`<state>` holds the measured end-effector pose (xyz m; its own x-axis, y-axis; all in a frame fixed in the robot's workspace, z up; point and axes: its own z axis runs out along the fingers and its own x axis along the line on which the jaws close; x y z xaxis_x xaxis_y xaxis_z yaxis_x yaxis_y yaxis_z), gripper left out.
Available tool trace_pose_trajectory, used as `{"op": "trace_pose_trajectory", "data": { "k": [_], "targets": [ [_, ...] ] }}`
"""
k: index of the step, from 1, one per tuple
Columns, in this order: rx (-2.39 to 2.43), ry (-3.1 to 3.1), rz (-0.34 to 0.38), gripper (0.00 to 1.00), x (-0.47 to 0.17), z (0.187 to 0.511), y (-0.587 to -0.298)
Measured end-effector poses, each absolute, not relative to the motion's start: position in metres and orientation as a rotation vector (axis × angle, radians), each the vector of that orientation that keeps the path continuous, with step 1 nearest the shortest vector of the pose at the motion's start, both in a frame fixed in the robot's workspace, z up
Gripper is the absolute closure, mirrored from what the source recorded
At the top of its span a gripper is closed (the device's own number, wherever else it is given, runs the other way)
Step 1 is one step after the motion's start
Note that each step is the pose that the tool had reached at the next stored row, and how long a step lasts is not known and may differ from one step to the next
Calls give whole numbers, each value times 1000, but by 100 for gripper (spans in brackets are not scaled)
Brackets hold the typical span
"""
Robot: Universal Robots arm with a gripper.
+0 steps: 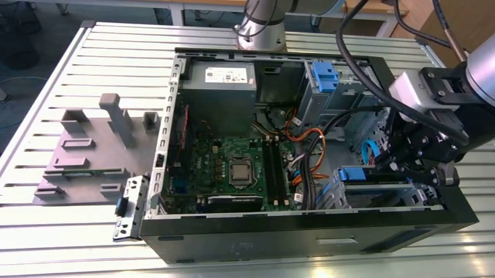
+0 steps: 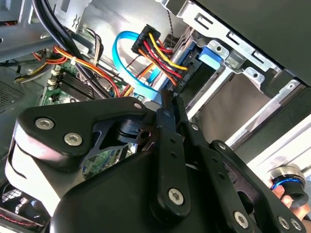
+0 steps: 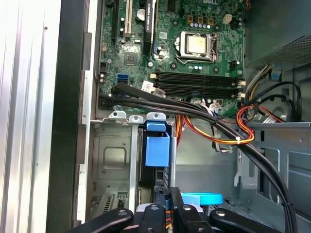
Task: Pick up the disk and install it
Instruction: 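Insert the second disk wire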
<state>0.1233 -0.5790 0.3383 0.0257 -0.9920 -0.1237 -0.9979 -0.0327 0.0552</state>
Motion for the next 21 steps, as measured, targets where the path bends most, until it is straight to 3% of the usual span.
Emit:
{"op": "trace_pose_trajectory", "data": {
  "k": [21],
  "targets": [
    [-2221,2150,202,84,126,332,-581]
  ]
}}
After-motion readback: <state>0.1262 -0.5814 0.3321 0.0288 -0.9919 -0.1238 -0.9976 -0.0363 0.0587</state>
